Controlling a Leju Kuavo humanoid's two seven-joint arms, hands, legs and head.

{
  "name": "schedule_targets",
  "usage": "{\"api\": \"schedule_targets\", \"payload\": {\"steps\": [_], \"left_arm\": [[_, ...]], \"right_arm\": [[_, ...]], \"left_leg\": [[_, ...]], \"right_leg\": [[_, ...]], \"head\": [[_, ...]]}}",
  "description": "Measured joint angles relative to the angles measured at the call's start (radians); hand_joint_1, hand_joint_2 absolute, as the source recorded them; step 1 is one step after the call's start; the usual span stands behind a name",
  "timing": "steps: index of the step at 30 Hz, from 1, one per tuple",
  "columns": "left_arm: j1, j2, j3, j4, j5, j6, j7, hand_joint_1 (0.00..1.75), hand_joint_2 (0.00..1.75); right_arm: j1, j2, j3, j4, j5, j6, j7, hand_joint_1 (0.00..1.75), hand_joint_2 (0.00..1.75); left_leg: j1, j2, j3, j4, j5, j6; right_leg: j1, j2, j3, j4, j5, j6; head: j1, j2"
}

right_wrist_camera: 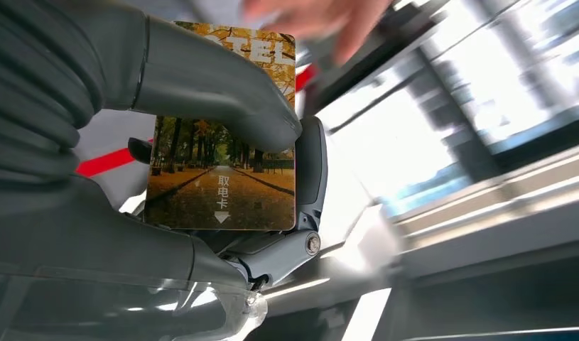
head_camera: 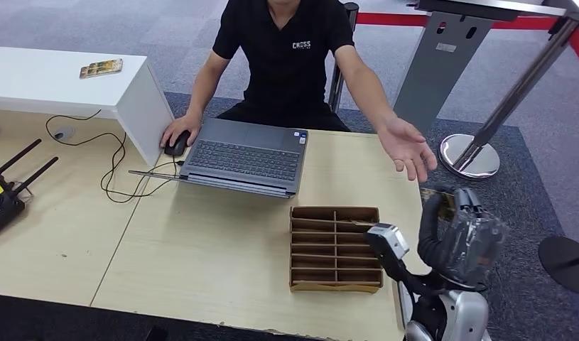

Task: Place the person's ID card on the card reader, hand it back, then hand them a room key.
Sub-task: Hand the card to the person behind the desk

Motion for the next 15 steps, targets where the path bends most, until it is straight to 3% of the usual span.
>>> {"api": "schedule_targets", "payload": {"steps": [2, 4, 10, 15], "left_arm": [[0.0, 0.0, -0.003, 0.0, -0.002, 0.0, 0.004, 0.0, 1.75], [0.0, 0.0, -0.004, 0.0, -0.002, 0.0, 0.006, 0.0, 1.75], [-0.001, 0.0, -0.013, 0.0, 0.004, 0.0, 0.003, 0.0, 1.75], [0.0, 0.0, -0.022, 0.0, 0.007, 0.0, 0.002, 0.0, 1.75]], "right_arm": [[-0.002, 0.061, 0.0, 0.046, -0.053, 0.001, -0.215, 1.75, 1.75], [-0.003, 0.118, -0.003, 0.09, -0.078, 0.001, -0.334, 1.75, 1.75], [-0.007, 0.239, -0.034, 0.208, -0.108, 0.001, -0.471, 1.75, 1.75], [-0.012, 0.306, -0.066, 0.275, -0.115, 0.001, -0.505, 1.75, 1.75]], "left_leg": [[0.001, 0.0, 0.0, 0.0, 0.0, 0.0], [0.001, 0.0, 0.0, 0.0, 0.0, 0.0], [0.002, 0.0, -0.001, 0.0, 0.0, -0.001], [0.002, 0.0, -0.002, 0.0, 0.0, -0.001]], "right_leg": [[0.001, 0.0, 0.0, 0.0, 0.0, 0.0], [0.001, 0.0, 0.0, 0.0, -0.001, -0.001], [0.002, 0.0, -0.001, 0.0, -0.001, -0.002], [0.002, 0.0, -0.001, 0.0, -0.001, -0.002]], "head": [[0.0, 0.0], [-0.001, 0.0], [0.0, 0.0], [0.0, 0.0]]}}
